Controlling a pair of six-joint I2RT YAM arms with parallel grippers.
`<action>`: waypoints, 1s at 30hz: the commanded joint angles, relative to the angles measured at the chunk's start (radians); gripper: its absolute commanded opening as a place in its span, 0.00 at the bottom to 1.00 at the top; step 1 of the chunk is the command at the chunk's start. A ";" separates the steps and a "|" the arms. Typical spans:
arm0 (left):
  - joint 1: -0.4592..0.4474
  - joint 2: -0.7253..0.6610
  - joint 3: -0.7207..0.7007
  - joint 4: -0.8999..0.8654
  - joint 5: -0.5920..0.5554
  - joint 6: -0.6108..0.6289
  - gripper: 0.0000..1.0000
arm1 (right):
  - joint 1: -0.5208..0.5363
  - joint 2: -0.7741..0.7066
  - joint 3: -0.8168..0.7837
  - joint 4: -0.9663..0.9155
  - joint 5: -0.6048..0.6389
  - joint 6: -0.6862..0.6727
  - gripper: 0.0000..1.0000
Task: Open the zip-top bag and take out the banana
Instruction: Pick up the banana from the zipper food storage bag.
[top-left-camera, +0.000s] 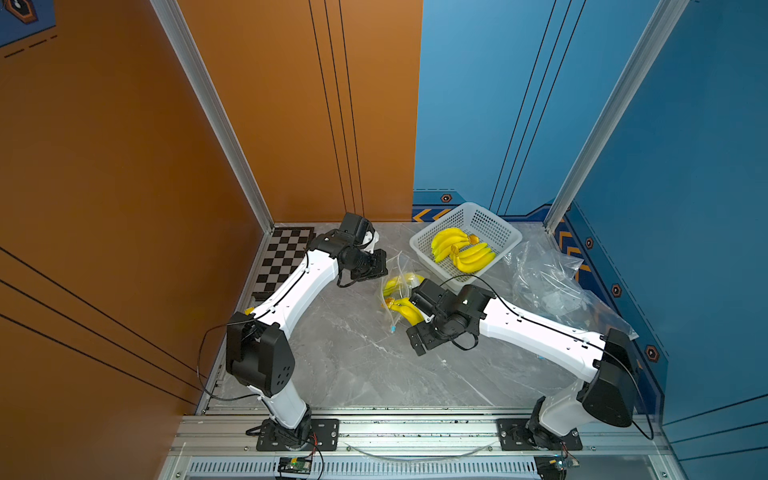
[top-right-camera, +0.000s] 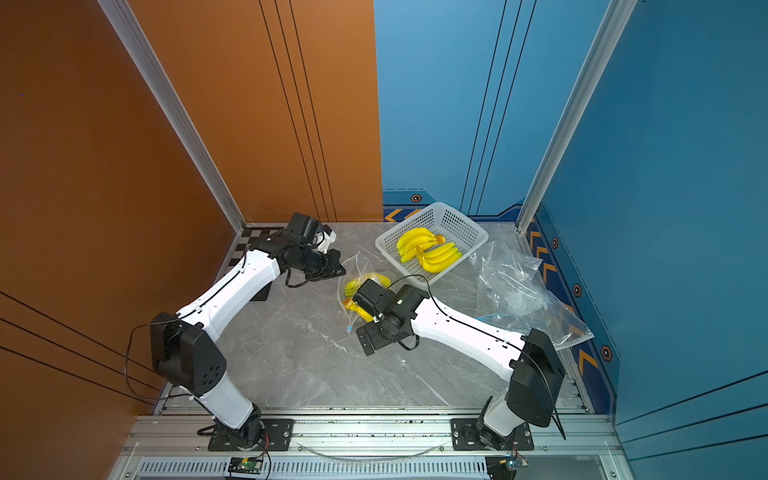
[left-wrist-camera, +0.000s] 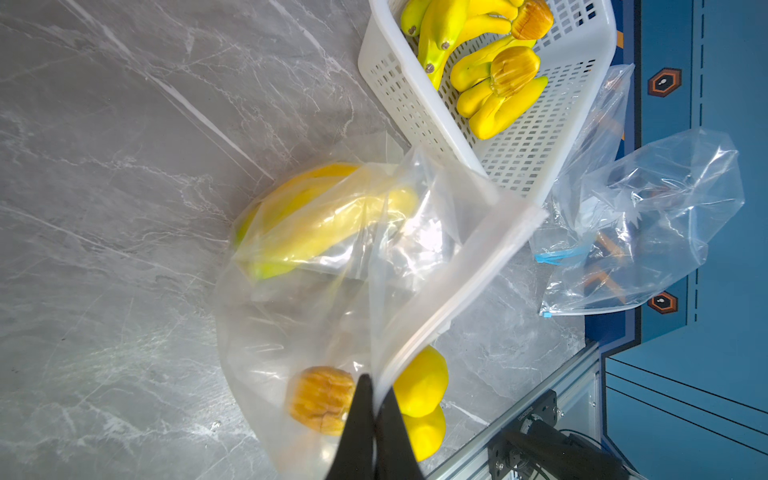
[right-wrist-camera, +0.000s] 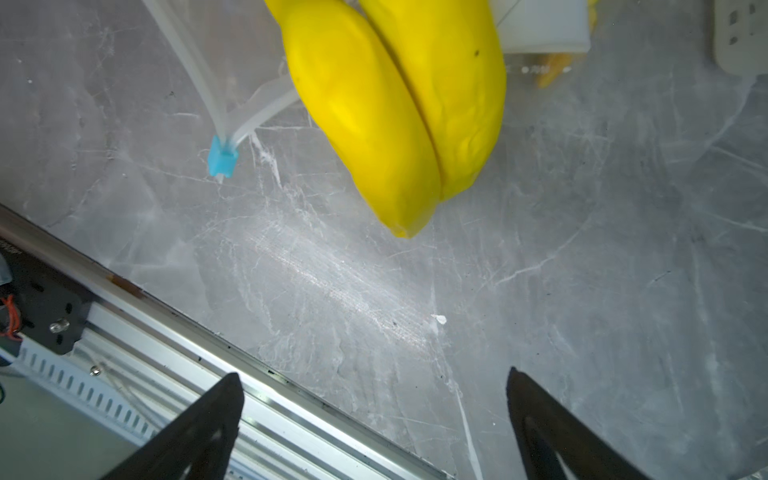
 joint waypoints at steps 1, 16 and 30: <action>0.000 -0.017 -0.022 -0.023 0.031 0.018 0.00 | 0.009 0.056 0.005 0.071 0.147 -0.005 1.00; 0.008 -0.035 -0.057 -0.022 0.038 0.017 0.00 | 0.004 0.177 0.065 0.212 0.284 -0.028 0.70; 0.008 -0.045 -0.071 -0.023 0.044 0.015 0.00 | -0.024 0.151 0.021 0.243 0.197 -0.017 0.28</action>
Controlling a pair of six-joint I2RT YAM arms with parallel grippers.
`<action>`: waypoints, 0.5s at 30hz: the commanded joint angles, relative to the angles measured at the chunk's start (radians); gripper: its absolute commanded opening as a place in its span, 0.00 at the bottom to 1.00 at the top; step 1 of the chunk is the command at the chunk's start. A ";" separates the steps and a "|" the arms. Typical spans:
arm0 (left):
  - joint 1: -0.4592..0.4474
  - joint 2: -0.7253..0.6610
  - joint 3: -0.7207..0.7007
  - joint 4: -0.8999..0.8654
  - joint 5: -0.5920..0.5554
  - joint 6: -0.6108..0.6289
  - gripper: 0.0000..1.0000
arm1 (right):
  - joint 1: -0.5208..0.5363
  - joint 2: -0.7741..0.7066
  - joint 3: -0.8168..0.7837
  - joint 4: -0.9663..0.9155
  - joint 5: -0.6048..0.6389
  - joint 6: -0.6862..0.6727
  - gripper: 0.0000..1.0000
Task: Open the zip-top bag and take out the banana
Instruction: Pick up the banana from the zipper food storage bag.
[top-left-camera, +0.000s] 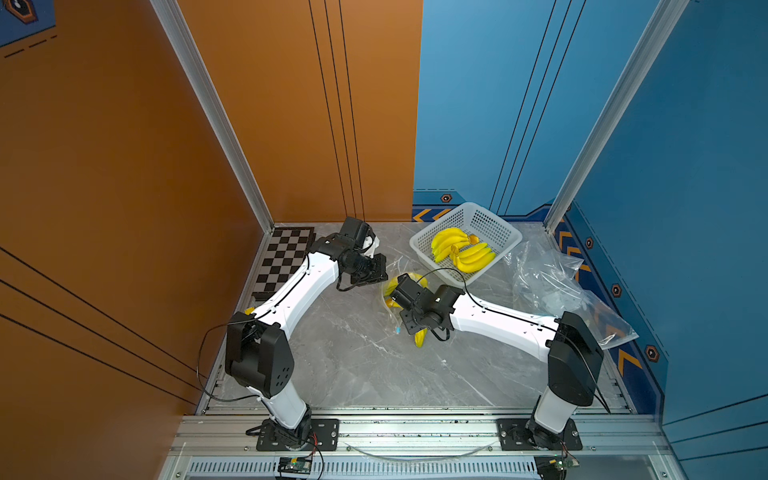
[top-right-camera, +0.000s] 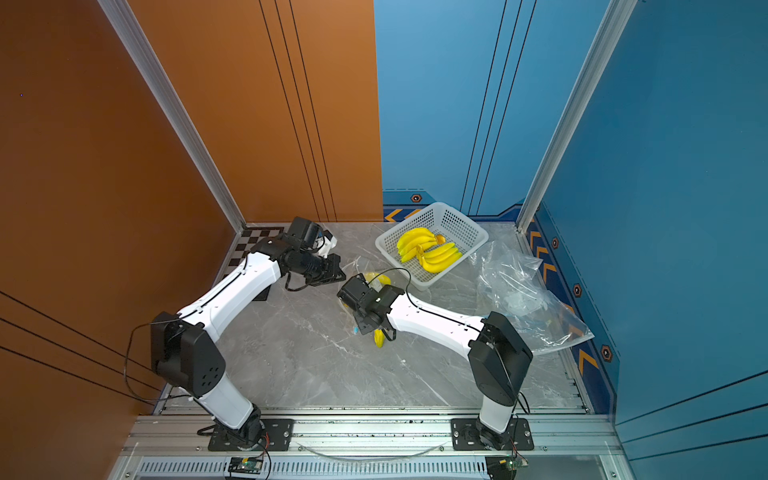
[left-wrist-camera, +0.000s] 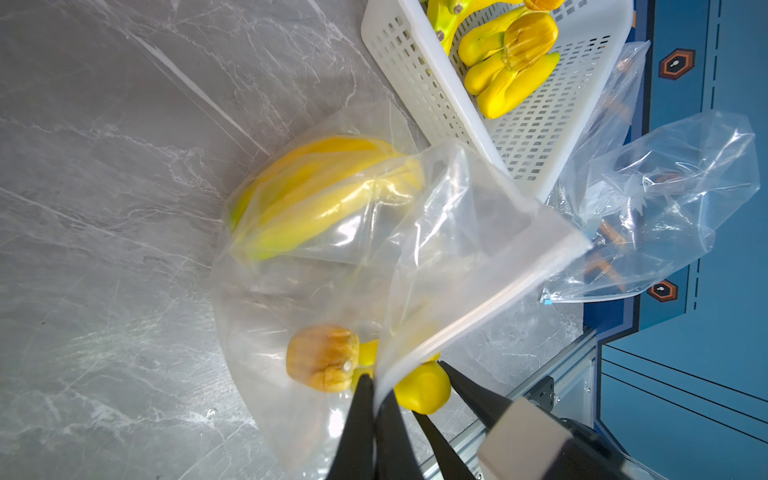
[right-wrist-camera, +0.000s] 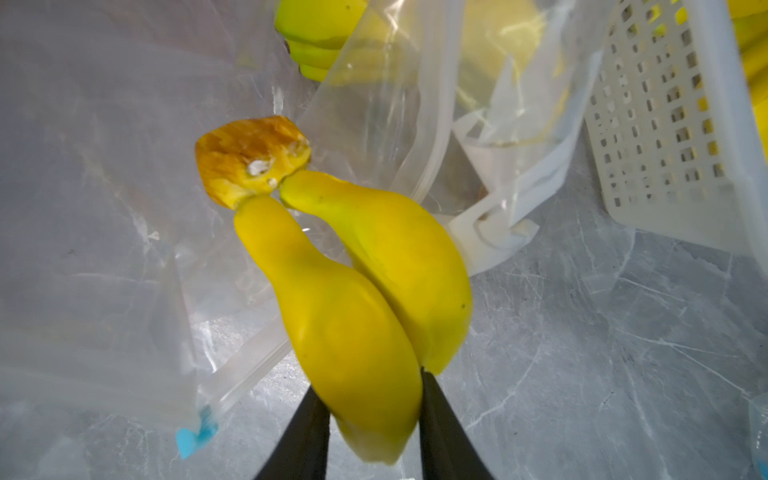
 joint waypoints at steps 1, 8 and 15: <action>0.007 -0.037 -0.026 -0.023 0.017 0.015 0.00 | -0.007 -0.029 -0.017 0.007 -0.032 0.020 0.28; 0.012 -0.035 -0.029 -0.023 0.008 0.015 0.00 | -0.026 -0.148 0.010 -0.074 -0.070 0.051 0.29; 0.013 0.002 0.004 -0.023 -0.001 0.017 0.00 | -0.100 -0.326 -0.003 -0.142 -0.117 0.092 0.29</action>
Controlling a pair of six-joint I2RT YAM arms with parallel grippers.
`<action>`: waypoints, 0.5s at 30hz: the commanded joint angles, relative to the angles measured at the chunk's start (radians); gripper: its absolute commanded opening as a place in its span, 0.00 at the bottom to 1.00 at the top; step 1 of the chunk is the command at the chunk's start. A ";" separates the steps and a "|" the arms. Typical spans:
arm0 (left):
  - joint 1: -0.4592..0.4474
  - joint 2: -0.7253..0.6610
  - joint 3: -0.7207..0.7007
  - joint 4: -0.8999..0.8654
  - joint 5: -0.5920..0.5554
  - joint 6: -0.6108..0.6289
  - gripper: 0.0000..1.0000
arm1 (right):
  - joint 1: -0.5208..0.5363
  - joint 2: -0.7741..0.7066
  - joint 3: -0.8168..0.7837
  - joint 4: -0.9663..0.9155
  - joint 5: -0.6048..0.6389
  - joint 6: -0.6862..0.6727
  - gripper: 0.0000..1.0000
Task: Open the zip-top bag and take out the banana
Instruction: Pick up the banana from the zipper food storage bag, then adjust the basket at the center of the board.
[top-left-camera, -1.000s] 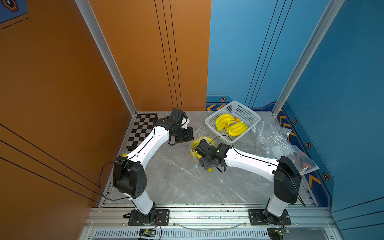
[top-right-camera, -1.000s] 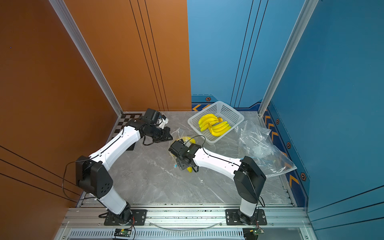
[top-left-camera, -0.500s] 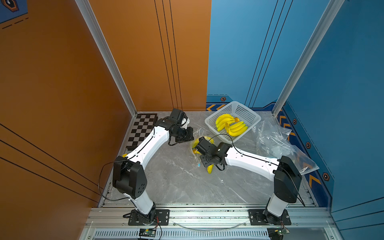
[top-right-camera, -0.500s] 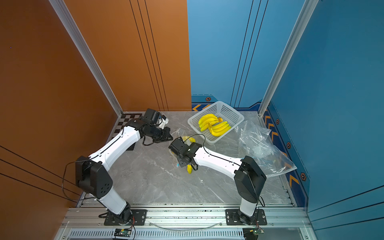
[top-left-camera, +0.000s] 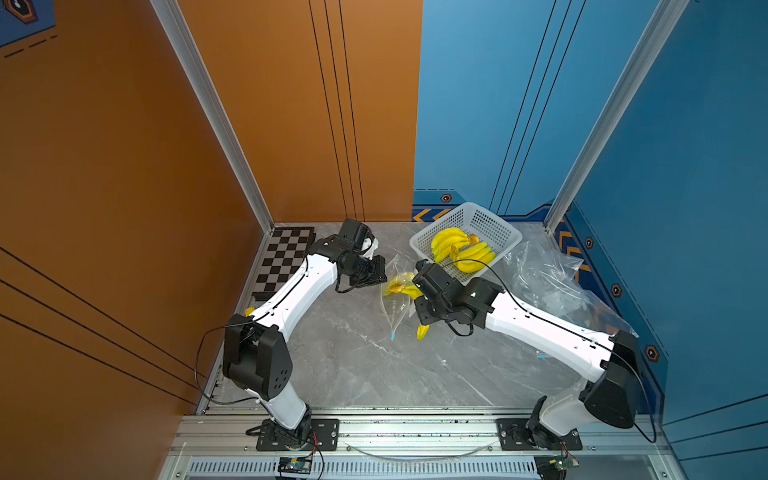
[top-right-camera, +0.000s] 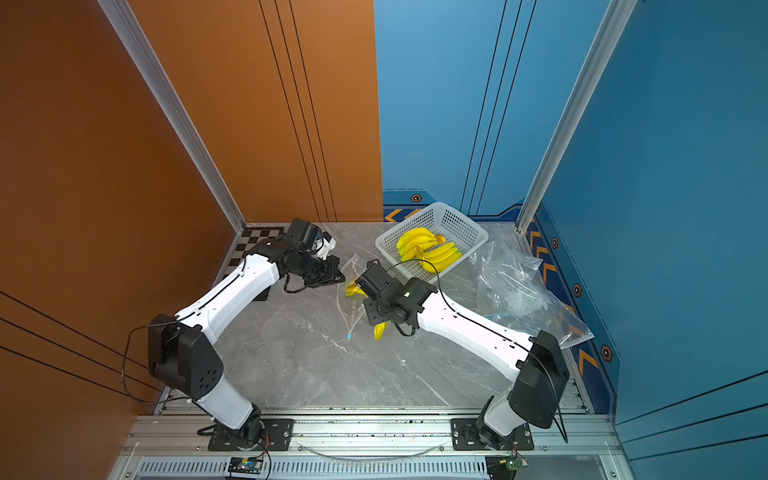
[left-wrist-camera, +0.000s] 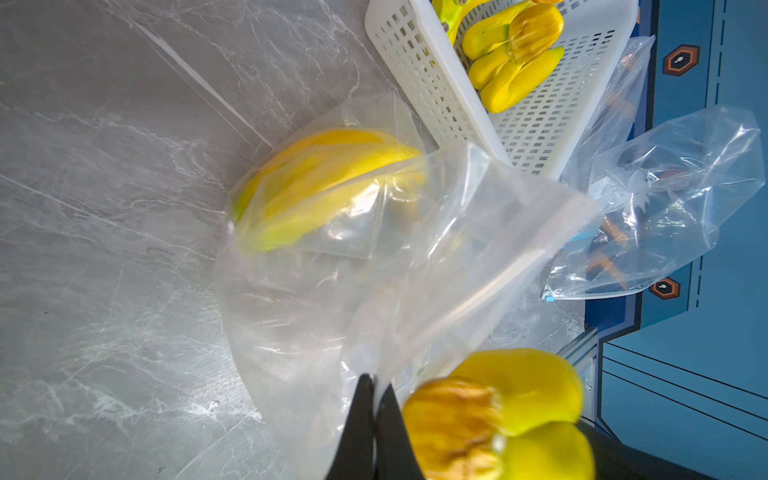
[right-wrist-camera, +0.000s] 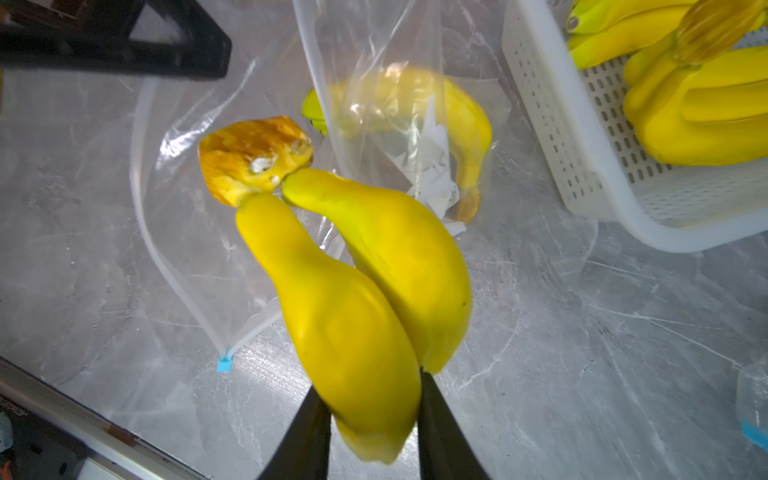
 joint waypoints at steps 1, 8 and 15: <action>0.008 0.023 0.029 -0.022 -0.001 0.015 0.00 | -0.065 -0.096 -0.008 -0.068 -0.043 0.049 0.29; -0.010 0.027 0.061 -0.023 0.011 -0.007 0.00 | -0.459 -0.122 -0.013 -0.019 -0.221 0.058 0.30; -0.049 0.015 0.092 -0.016 0.049 -0.050 0.00 | -0.697 0.206 0.126 0.105 -0.410 0.011 0.33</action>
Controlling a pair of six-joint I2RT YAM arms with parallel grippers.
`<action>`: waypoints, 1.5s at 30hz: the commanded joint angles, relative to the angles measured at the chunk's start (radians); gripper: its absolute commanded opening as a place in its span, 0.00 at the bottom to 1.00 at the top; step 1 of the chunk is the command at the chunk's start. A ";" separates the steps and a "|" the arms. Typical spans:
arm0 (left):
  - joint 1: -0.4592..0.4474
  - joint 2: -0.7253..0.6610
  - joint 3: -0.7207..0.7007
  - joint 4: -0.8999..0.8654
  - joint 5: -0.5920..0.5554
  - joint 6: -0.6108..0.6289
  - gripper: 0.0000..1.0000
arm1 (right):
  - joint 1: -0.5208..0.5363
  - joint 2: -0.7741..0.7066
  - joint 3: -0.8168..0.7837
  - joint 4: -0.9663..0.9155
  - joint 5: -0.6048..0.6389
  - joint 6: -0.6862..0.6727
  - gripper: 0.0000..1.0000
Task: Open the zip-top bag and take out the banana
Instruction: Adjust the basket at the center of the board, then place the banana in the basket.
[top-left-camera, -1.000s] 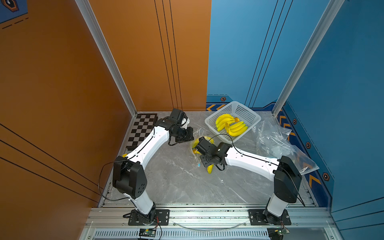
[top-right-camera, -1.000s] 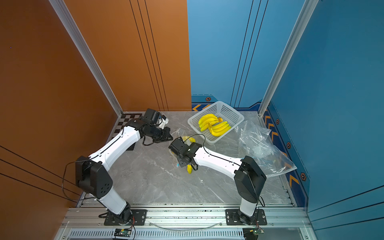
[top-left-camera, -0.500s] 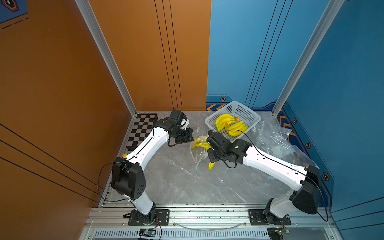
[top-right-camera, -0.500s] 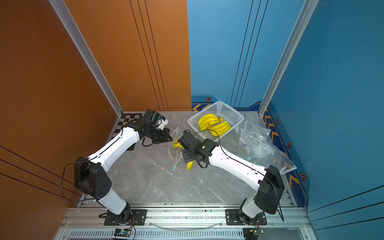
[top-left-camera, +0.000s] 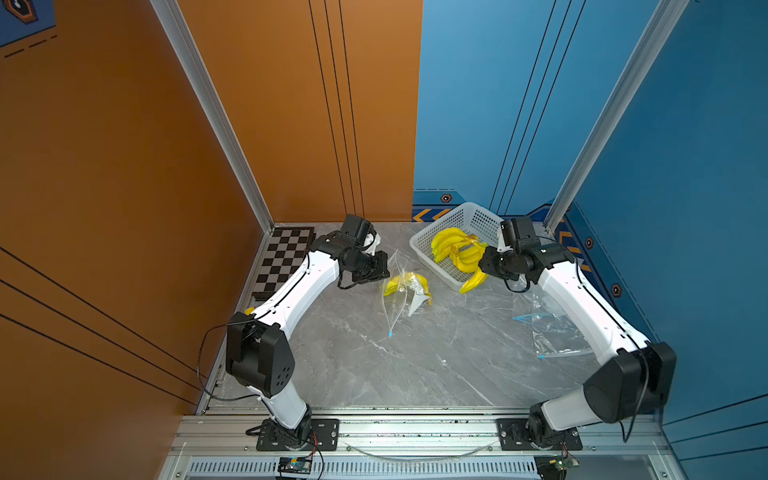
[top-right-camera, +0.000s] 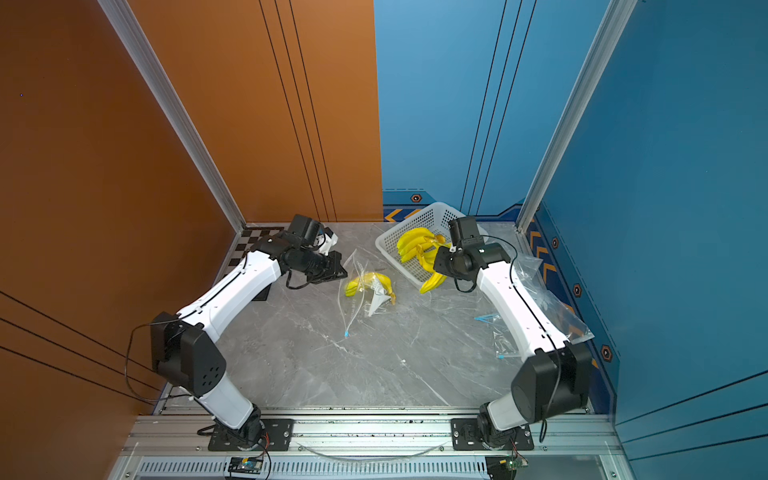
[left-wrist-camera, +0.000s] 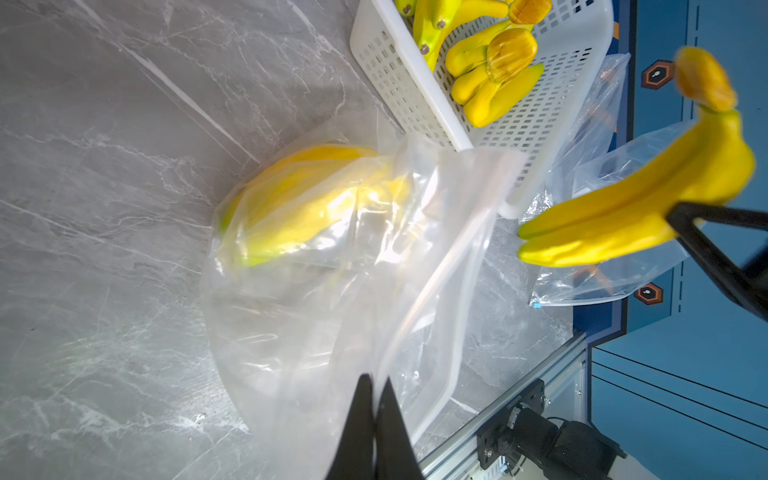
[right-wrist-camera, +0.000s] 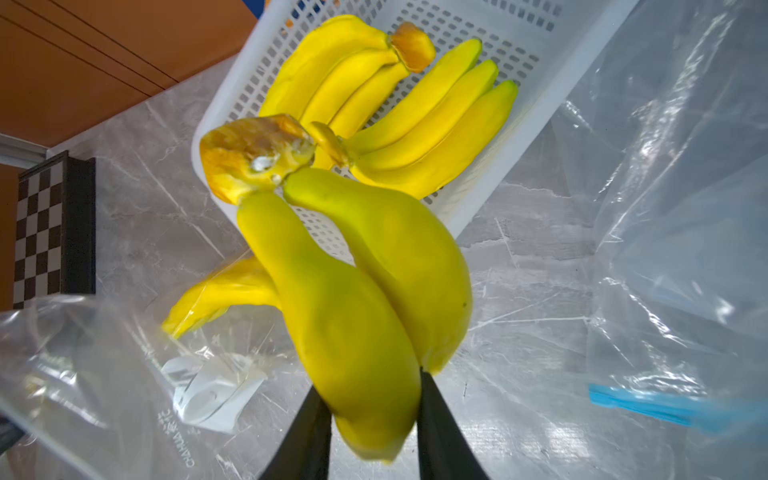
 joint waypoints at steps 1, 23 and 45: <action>-0.036 -0.005 0.037 -0.016 0.043 -0.025 0.00 | -0.034 0.163 0.095 0.063 -0.137 -0.037 0.33; -0.102 -0.001 0.051 -0.018 0.050 -0.055 0.00 | -0.118 0.479 0.589 0.133 -0.304 0.173 0.37; -0.137 0.003 0.080 -0.016 0.076 -0.046 0.00 | 0.389 -0.157 -0.027 0.141 -0.309 0.164 0.67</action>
